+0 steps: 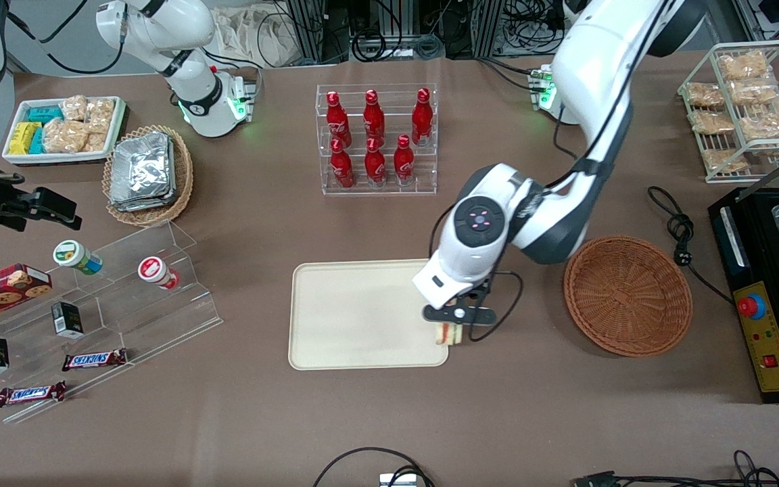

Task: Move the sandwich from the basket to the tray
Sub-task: 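Carry the sandwich over the cream tray and lower it onto the tray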

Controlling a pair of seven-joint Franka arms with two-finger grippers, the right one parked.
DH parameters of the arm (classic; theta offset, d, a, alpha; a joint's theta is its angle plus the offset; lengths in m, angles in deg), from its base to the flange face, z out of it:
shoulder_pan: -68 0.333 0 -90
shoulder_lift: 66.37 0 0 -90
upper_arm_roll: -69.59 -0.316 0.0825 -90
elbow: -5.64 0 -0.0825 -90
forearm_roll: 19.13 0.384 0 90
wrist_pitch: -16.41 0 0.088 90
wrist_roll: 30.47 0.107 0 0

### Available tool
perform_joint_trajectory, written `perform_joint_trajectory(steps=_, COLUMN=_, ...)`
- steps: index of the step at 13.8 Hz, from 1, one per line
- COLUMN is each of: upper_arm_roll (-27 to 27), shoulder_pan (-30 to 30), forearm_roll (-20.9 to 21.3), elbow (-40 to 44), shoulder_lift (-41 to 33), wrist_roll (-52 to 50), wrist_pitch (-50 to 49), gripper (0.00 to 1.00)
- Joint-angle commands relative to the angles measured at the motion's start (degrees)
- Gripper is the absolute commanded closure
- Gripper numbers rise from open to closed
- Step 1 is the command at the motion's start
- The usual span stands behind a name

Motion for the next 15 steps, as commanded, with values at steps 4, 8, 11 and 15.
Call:
perform_joint_trajectory(steps=4, upper_arm_roll=-0.59, shoulder_pan=-3.4, forearm_roll=3.18, elbow=2.73, shoulder_lift=6.71, wrist_roll=-2.77, wrist_pitch=5.23, gripper=0.84)
perform_joint_trajectory(steps=8, upper_arm_roll=-0.68, shoulder_pan=-4.72, forearm_roll=3.53, elbow=2.73, shoulder_lift=9.7, wrist_roll=-2.86, wrist_pitch=8.76, gripper=0.84)
perform_joint_trajectory(steps=11, upper_arm_roll=-0.68, shoulder_pan=-5.25, forearm_roll=3.89, elbow=2.73, shoulder_lift=10.93, wrist_roll=-2.86, wrist_pitch=9.12, gripper=0.84)
perform_joint_trajectory(steps=15, upper_arm_roll=-0.68, shoulder_pan=-5.6, forearm_roll=3.89, elbow=2.38, shoulder_lift=11.64, wrist_roll=-3.21, wrist_pitch=9.12, gripper=0.67)
